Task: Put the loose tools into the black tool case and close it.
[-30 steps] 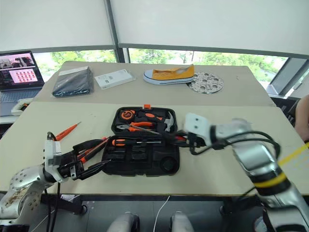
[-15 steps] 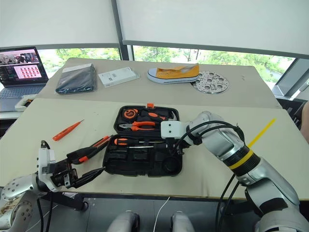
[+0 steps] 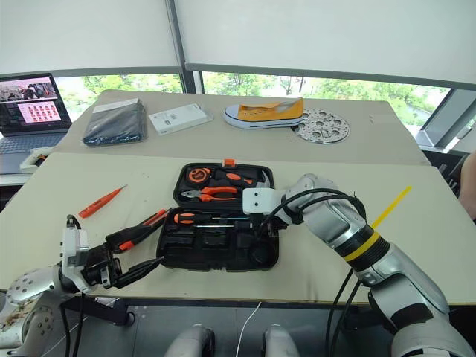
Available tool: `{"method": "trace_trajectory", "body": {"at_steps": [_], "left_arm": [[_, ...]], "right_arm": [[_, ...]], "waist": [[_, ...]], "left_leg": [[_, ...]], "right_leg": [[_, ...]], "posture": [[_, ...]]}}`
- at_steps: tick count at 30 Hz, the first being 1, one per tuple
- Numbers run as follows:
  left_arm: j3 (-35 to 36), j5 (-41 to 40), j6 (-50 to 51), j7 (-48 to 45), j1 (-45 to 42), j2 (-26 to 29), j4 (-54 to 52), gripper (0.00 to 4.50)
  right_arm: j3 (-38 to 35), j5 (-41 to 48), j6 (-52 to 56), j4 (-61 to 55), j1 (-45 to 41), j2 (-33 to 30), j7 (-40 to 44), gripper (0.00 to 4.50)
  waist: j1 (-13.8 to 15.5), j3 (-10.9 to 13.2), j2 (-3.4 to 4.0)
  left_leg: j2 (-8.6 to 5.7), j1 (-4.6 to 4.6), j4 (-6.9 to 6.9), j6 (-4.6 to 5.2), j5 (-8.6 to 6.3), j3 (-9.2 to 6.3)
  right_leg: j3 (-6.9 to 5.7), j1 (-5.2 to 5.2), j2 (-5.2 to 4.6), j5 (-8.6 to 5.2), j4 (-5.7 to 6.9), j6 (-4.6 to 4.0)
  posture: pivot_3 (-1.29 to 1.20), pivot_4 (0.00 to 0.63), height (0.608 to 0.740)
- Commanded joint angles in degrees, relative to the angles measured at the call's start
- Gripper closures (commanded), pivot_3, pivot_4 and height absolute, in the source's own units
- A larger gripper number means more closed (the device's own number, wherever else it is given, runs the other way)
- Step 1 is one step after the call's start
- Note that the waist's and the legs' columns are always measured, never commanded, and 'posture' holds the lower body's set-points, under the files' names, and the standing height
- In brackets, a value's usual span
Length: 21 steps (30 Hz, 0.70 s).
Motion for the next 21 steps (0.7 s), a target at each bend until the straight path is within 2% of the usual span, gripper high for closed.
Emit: {"method": "trace_trajectory", "body": {"at_steps": [1, 2, 5, 8, 9, 10, 16, 21], "left_arm": [[0.61, 0.09, -2.01, -0.87, -0.44, -0.01, 0.57, 0.0], [0.68, 0.08, -2.17, -0.95, -0.42, 0.03, 0.77, 0.0], [1.13, 0.12, -2.7, -1.37, 0.18, 0.27, 1.65, 0.0], [1.4, 0.36, -3.2, -1.97, 0.16, 0.37, 2.89, 0.0], [1.46, 0.48, -3.38, -2.05, -0.06, 0.37, 3.34, 0.0], [1.52, 0.61, -3.55, -2.02, -0.34, 0.31, 3.83, 0.0], [1.32, 0.93, -4.37, -2.11, -0.72, 0.26, 5.23, 0.0], [0.99, 2.06, -5.26, -2.15, -0.28, 0.51, 6.56, 0.0]], "right_arm": [[-4.75, 1.71, -4.8, -0.43, -1.21, 0.26, -0.7, 1.21], [-6.13, 3.01, -6.05, -0.76, -1.35, 0.17, -0.01, 0.89], [-10.11, 8.5, -2.89, -3.26, -2.12, -0.41, 4.49, 0.89], [-13.3, 13.83, -3.49, -1.69, -1.01, 1.65, 6.26, 1.76], [-13.76, 14.21, -5.04, -0.55, -0.03, 2.59, 5.37, 1.85], [-14.48, 14.47, -6.23, 0.98, 1.32, 4.24, 3.36, 2.3], [-14.93, 11.39, -17.73, 10.22, 6.33, 9.32, -4.08, 4.33], [-14.16, 11.95, -24.71, 14.22, 8.16, 12.36, -4.23, 4.42]], "waist": [[-0.11, 0.0, 0.0], [-0.25, 0.0, -0.01], [-0.63, 0.0, -0.01], [-0.75, 0.0, -0.01], [-0.71, 0.0, -0.01], [-0.66, -0.01, -0.01], [-0.37, -0.03, -0.06], [-0.61, -0.04, -0.06]], "left_leg": [[0.01, 0.01, 0.0, 0.0, 0.0, 0.0], [0.02, 0.01, 0.0, 0.0, 0.0, 0.0], [0.05, 0.04, 0.0, 0.0, 0.0, 0.02], [0.16, 0.11, -0.01, 0.0, 0.0, 0.04], [0.18, 0.12, -0.01, 0.0, 0.0, 0.04], [0.19, 0.12, -0.01, 0.0, 0.0, 0.04], [0.13, 0.21, -0.01, 0.0, 0.0, 0.08], [0.14, 0.22, -0.01, 0.0, 0.0, 0.16]], "right_leg": [[0.0, 0.01, 0.0, 0.0, 0.0, 0.0], [0.0, 0.01, 0.02, 0.0, -0.01, -0.01], [0.01, 0.01, 0.04, 0.03, 0.01, -0.04], [0.02, 0.01, 0.15, 0.05, 0.04, -0.11], [0.02, 0.02, 0.18, 0.06, 0.04, -0.12], [0.02, 0.03, 0.2, 0.05, 0.04, -0.13], [0.06, 0.11, 0.14, 0.06, 0.05, -0.15], [0.09, 0.1, 0.13, 0.07, 0.06, -0.13]], "posture": [[0.0, 0.15, 0.74], [0.0, 0.15, 0.74], [0.0, 0.15, 0.74], [0.0, 0.15, 0.74], [0.0, 0.15, 0.74], [0.0, 0.15, 0.74], [0.0, 0.15, 0.74], [0.0, 0.15, 0.74]]}}
